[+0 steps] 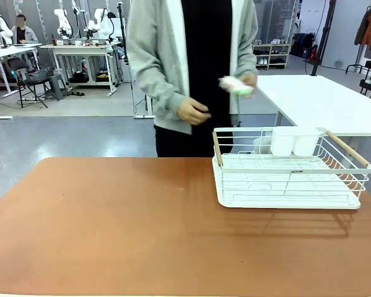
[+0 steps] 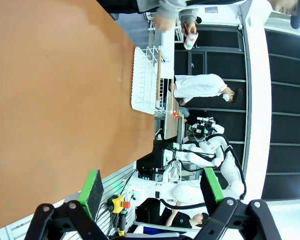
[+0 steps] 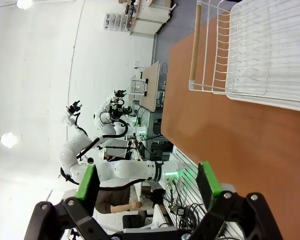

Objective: Clean the table.
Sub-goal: Pick up the Lint Roller when the human hands it over.

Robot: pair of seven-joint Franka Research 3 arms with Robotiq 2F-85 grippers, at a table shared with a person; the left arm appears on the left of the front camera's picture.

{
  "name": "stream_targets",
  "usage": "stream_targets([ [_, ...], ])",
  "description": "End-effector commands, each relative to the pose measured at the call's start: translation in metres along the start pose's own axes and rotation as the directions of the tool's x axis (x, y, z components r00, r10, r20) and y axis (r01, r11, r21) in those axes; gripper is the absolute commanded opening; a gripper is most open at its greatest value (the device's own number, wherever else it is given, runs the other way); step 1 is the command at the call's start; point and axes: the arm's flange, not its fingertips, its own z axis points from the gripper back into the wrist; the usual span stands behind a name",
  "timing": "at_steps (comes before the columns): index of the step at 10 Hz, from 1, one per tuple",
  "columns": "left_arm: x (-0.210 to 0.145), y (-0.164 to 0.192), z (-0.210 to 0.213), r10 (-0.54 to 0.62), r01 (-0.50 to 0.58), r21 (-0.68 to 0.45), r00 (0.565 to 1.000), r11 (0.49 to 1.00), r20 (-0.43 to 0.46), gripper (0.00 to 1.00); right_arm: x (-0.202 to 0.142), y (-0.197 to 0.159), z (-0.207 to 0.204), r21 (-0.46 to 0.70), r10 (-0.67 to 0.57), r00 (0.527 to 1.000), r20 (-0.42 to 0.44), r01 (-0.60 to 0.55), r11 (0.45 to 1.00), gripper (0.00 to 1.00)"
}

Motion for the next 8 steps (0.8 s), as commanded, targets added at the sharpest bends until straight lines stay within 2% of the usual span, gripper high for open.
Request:
stream_targets([
  [1,-0.0052,0.0003,0.0031,-0.022,0.022,-0.009,1.0,1.0,-0.011,1.0,-0.0008,0.004,-0.0003,0.009,0.001,1.0,-0.001,-0.001,1.0,1.0],
  [8,-0.0052,0.0003,0.0031,-0.022,0.022,-0.009,1.0,1.0,-0.011,1.0,-0.0008,0.004,-0.0003,0.009,0.001,1.0,-0.001,-0.001,1.0,1.0],
])
